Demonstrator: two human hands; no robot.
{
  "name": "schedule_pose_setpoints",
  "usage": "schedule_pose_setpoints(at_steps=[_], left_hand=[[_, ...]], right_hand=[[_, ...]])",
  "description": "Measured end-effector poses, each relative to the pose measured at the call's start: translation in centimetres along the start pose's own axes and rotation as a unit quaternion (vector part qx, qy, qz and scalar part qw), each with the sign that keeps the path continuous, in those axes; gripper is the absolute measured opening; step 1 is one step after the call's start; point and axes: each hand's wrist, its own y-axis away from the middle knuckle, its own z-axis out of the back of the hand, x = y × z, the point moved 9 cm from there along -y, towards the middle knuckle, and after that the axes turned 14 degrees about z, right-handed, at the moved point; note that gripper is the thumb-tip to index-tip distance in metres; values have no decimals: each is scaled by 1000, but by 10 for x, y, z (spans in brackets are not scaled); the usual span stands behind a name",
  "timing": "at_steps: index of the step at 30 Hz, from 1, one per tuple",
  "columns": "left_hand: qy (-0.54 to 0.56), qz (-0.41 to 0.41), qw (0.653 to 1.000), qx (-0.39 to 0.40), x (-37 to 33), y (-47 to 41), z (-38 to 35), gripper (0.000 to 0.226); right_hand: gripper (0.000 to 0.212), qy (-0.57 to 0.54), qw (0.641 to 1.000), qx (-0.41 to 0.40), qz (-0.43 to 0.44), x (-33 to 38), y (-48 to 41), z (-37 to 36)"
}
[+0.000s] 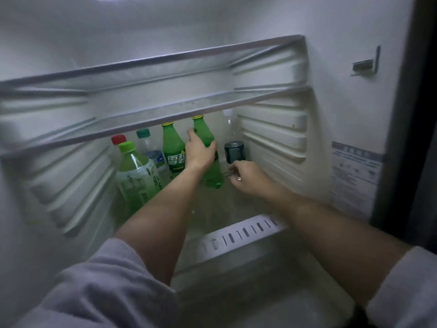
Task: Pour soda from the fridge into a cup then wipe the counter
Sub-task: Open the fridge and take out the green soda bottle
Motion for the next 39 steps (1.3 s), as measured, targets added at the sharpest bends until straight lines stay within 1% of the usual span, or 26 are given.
schedule_pose_setpoints(at_steps=[2,5,9,11,13,15,18,20,22,26,28,31,35,39], left_hand=[[-3,-25,1000,7,1,9,4,69],[-17,-52,998,41,-3,24,9,74],[4,-63,995,80,-2,41,18,75],[29,-71,994,81,4,49,24,68],[57,-79,993,73,10,57,30,63],[68,-81,992,62,15,65,36,69],[83,-64,993,50,24,76,44,79],[109,-47,992,44,31,85,49,73],[150,-38,987,40,36,97,53,60],[207,-41,977,3,39,124,63,48],[247,-56,967,-8,39,134,70,41],[253,-87,963,-5,34,152,74,39],[269,-109,957,9,19,181,86,47],[263,-118,957,21,8,213,106,36]], right_hand=[[26,-27,1000,-8,9,7,4,-4],[38,-62,997,-41,9,14,8,-4],[48,-131,987,-89,3,21,16,-3],[48,-162,981,-108,4,23,22,-3],[49,-175,978,-110,11,27,28,-4],[50,-180,978,-104,24,33,33,-4],[47,-194,974,-108,34,45,43,1],[44,-193,972,-128,44,54,50,6],[41,-189,970,-144,47,64,58,10],[37,-183,972,-143,27,89,74,18],[37,-190,971,-146,13,102,87,21],[36,-227,960,-166,0,110,112,24],[41,-235,952,-195,1,122,139,40],[42,-270,940,-209,22,142,162,55]])
